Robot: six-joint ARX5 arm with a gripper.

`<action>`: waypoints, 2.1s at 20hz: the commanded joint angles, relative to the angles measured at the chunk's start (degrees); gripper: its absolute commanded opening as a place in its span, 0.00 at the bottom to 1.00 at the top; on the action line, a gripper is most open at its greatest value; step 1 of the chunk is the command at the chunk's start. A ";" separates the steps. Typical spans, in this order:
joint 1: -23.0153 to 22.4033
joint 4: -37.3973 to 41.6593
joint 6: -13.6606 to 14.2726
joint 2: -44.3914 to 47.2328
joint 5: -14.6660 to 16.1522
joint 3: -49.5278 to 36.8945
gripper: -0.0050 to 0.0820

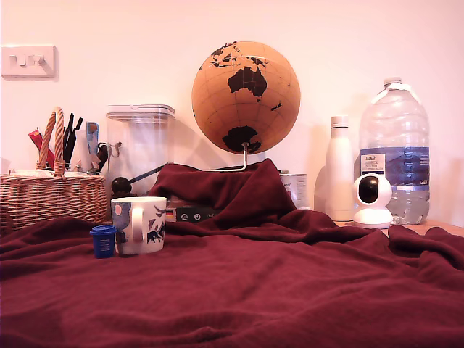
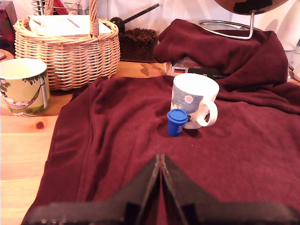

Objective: Pick up the coffee capsules on the table and drop them inside the coffee cup

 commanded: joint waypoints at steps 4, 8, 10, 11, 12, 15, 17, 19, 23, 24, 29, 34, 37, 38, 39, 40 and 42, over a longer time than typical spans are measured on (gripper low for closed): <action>0.04 -1.60 1.31 -5.20 -1.42 -1.18 0.03; 0.07 -1.62 1.31 -5.20 -1.42 -1.18 0.03; 0.07 -1.55 1.29 -5.20 -0.98 -1.18 0.03; 0.07 -1.29 -0.02 -5.20 -0.90 -1.18 0.03; 0.04 -0.76 -0.15 -5.18 -0.59 -1.18 0.03; 0.00 0.17 -1.88 -5.16 0.92 -1.14 0.03; 0.00 0.09 -2.51 -5.03 1.14 -1.09 0.03; 0.00 0.13 -3.26 -4.02 2.10 -1.09 0.03; 0.00 1.55 -3.41 1.55 4.35 -0.68 0.03; 0.00 2.80 -3.37 3.61 4.57 -0.35 0.03; -0.15 12.24 -0.98 13.94 6.03 0.22 0.03; -0.15 18.75 -0.50 19.39 6.86 0.22 0.68; -0.39 19.91 3.06 21.79 8.31 0.20 0.78; -0.42 20.79 3.37 22.71 8.22 0.17 0.78; -0.42 21.59 3.91 23.52 8.22 0.17 0.78; -0.42 22.51 4.59 24.33 8.22 0.17 0.78; -0.42 24.55 5.11 26.10 8.22 0.17 0.78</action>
